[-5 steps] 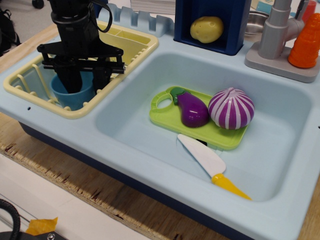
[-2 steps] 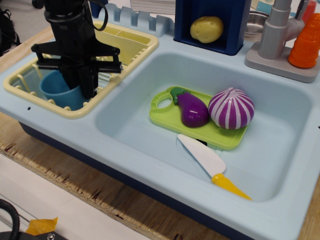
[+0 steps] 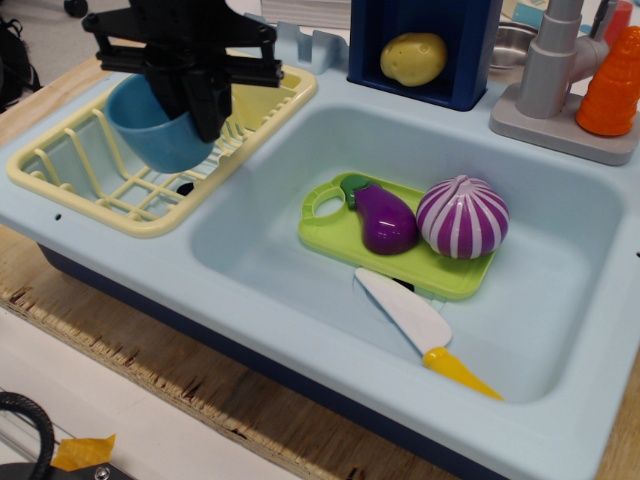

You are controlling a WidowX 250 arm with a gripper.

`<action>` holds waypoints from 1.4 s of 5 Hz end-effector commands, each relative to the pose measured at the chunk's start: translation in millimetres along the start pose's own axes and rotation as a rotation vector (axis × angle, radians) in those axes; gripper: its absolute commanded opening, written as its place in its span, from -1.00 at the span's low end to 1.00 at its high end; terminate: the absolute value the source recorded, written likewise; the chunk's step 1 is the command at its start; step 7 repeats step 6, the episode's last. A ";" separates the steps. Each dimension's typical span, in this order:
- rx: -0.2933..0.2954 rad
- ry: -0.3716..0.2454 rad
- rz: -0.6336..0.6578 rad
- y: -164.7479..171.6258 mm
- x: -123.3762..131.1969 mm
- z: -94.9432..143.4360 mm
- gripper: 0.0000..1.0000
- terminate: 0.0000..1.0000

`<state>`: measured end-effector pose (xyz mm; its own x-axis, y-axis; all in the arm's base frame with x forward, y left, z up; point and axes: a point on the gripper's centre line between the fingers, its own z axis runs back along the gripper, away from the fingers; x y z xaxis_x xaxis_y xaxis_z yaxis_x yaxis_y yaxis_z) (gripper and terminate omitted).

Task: Put cup from counter or drying rack into sink

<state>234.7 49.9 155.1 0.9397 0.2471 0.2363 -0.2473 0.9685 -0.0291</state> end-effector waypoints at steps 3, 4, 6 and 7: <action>-0.157 0.087 -0.296 -89.4 -12.2 -5.9 -1.00 -1.00; -0.247 0.227 -0.343 -93.4 -6.0 -14.4 1.00 -1.00; -0.247 0.227 -0.343 -93.4 -6.0 -14.4 1.00 1.00; -0.247 0.227 -0.343 -93.4 -6.0 -14.4 1.00 1.00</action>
